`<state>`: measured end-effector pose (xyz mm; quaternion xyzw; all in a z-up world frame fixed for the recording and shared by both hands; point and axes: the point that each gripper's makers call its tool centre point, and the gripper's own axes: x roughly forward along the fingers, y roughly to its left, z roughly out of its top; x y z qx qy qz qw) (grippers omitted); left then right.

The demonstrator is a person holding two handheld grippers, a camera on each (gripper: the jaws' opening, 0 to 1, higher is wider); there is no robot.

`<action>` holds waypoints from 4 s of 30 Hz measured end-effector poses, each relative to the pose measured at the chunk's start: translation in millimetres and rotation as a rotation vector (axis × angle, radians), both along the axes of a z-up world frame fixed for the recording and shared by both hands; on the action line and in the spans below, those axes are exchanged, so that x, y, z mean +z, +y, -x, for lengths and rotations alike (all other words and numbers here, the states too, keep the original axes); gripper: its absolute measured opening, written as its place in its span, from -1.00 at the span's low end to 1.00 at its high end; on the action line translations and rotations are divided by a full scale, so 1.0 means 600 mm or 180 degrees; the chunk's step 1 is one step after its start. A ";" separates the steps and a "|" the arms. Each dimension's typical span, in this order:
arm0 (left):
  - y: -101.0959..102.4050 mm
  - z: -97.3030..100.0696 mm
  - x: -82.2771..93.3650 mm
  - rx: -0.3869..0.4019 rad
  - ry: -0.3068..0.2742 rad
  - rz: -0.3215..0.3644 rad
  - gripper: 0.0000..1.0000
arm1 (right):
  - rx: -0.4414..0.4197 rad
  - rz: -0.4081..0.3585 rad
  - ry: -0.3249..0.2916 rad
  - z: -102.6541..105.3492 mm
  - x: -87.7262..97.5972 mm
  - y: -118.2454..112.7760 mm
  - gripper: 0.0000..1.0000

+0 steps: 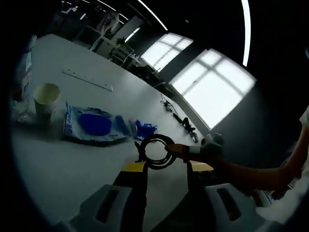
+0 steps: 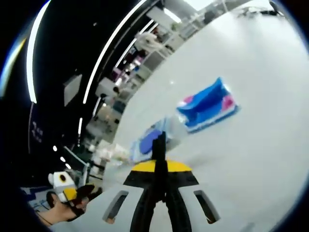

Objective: Arrange the tabletop items into an orderly group along one side of the table until the central work area is clear of visible clutter.

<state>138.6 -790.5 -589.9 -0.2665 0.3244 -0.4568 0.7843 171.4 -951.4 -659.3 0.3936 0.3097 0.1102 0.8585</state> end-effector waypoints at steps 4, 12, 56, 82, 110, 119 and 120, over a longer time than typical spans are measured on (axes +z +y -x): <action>0.000 -0.002 0.005 0.0009 -0.0035 0.0027 -0.35 | 0.0014 0.0013 0.0061 -0.002 -0.013 -0.003 -0.99; -0.007 -0.004 0.013 -0.0034 -0.0067 0.0092 -0.33 | -0.0020 0.0022 0.0093 -0.005 -0.016 -0.008 -0.99; 0.022 -0.003 0.025 0.0338 0.0165 0.0456 -0.34 | 0.0023 0.0830 0.0177 -0.023 -0.078 -0.050 -0.94; 0.042 -0.006 0.029 0.0541 0.0202 0.0543 -0.35 | 0.0168 0.1321 0.0284 -0.010 -0.119 -0.057 -0.87; 0.063 -0.006 0.017 0.0672 0.0240 0.0478 -0.34 | 0.0651 0.2253 -0.0159 -0.019 -0.129 -0.065 -0.22; 0.077 -0.015 0.000 0.0772 0.0068 0.0214 0.06 | 0.0555 0.2165 -0.0436 -0.031 -0.094 -0.057 0.15; 0.079 -0.016 -0.001 0.0773 0.0053 0.0185 0.08 | 0.0546 0.2183 -0.0449 -0.032 -0.092 -0.058 0.19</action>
